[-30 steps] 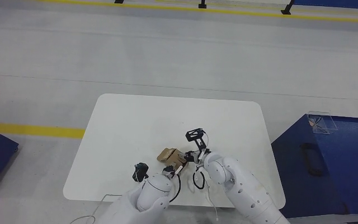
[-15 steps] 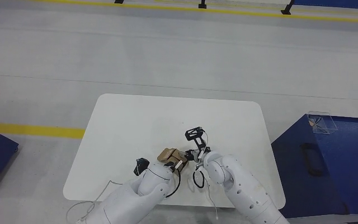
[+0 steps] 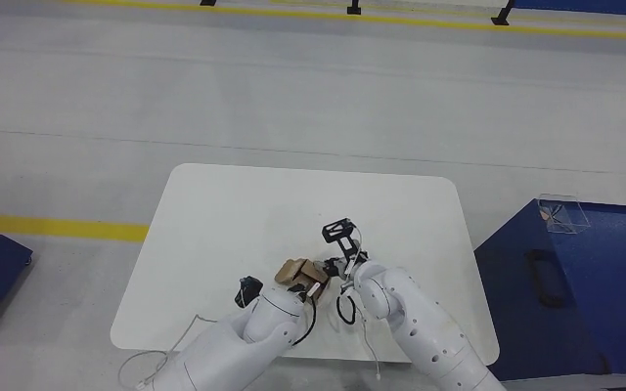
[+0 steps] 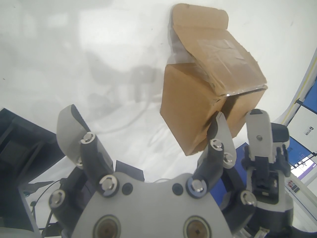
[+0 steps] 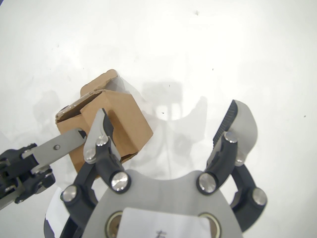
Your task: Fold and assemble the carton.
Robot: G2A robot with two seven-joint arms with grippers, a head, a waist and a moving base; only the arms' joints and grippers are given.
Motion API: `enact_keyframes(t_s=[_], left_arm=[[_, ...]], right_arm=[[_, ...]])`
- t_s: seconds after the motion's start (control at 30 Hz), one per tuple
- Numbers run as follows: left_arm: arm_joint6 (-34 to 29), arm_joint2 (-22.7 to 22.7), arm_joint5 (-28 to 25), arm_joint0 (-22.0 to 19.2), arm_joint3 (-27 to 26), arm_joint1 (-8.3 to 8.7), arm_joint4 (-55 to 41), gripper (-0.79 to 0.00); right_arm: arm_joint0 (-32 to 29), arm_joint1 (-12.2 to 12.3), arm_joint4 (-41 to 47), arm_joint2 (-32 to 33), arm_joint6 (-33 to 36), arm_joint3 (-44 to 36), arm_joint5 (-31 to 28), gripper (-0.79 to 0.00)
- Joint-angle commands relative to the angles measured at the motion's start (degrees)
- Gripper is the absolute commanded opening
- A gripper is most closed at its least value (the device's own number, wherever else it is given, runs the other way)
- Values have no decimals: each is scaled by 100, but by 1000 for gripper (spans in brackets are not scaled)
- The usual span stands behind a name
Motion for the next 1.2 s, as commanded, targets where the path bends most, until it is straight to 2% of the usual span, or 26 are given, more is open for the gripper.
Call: enact_keyframes(t_s=[0.0,0.17,0.3,0.37,0.5,0.6,0.67,0.83,1.17], left_arm=[[0,49,0,-9,-4,-35,15,0],[24,89,-24,25,-195,-96,116,0],[345,-5,-346,201,-587,-101,436,0],[521,-163,-522,358,-890,-56,645,0],[808,-636,-809,810,-1743,80,1071,0],[763,-986,-882,1163,-2382,169,1248,0],[538,-1146,-1042,1350,-2604,218,1442,0],[490,-1166,-1072,1376,-2628,225,1483,0],[490,-1166,-1072,1376,-2628,225,1483,0]], right_arm=[[-6,-1,9,56,-34,-27,-24,0],[-63,-3,82,166,-190,-143,-170,0],[-178,60,-308,291,-253,-289,-413,0],[-289,105,-374,447,-286,-434,-545,0],[-591,252,-481,843,13,-731,-1287,0],[-825,344,-679,1041,297,-881,-1671,0],[-932,384,-801,1149,427,-905,-1746,0],[-977,375,-784,1148,534,-720,-1603,0],[-475,163,-556,551,245,45,-1311,0]])
